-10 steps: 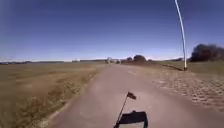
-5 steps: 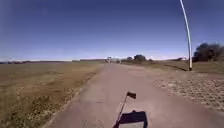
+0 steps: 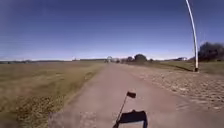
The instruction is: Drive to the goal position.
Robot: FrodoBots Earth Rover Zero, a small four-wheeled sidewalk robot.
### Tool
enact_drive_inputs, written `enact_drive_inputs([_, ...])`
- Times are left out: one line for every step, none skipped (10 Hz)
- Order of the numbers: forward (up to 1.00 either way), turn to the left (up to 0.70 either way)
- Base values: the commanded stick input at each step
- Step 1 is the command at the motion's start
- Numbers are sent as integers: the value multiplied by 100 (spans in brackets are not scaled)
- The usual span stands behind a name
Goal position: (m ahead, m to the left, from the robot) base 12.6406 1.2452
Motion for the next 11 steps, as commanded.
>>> enact_drive_inputs([100, 0])
enact_drive_inputs([100, 0])
enact_drive_inputs([100, 0])
enact_drive_inputs([100, 0])
enact_drive_inputs([100, 0])
enact_drive_inputs([100, 0])
enact_drive_inputs([100, 0])
enact_drive_inputs([100, 0])
enact_drive_inputs([100, 0])
enact_drive_inputs([100, 0])
enact_drive_inputs([100, 0])
